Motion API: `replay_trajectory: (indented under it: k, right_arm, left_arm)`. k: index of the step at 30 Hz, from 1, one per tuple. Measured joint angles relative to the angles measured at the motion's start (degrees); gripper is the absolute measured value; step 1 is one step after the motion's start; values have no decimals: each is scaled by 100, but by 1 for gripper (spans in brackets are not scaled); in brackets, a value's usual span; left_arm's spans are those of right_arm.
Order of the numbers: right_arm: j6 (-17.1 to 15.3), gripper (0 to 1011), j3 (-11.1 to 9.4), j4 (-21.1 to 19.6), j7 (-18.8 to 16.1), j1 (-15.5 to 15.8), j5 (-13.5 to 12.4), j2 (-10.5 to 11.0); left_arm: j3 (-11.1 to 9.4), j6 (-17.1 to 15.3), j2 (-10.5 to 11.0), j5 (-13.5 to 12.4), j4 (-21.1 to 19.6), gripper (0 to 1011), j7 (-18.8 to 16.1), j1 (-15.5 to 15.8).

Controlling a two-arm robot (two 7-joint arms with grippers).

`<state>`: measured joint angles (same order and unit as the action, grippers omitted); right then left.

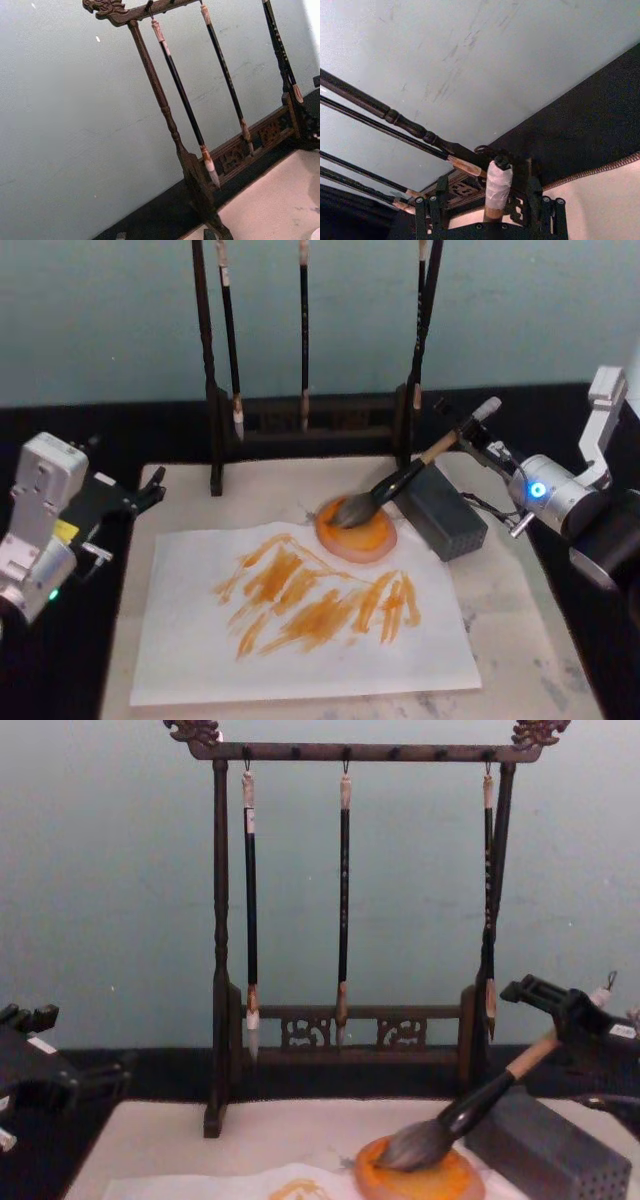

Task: Pick up the brush from the inkstone, write on the paper, then place the brush back to its original position.

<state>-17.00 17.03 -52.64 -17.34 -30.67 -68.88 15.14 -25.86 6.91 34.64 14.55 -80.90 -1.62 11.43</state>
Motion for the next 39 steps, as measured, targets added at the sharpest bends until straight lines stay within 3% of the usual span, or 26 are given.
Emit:
replay_trajectory:
  k: [21, 34, 39]
  right_arm:
    - [95, 1000, 246, -428, 202, 227, -195, 195]
    - [90, 1000, 228, -413, 195, 218, -191, 181]
    - [88, 903, 223, -406, 193, 216, -191, 178]
  left_arm:
    - [0, 0, 0, 0, 0, 1001, 0, 0]
    - [0, 0, 0, 0, 0, 1001, 0, 0]
    - [0, 0, 0, 0, 0, 1001, 0, 0]
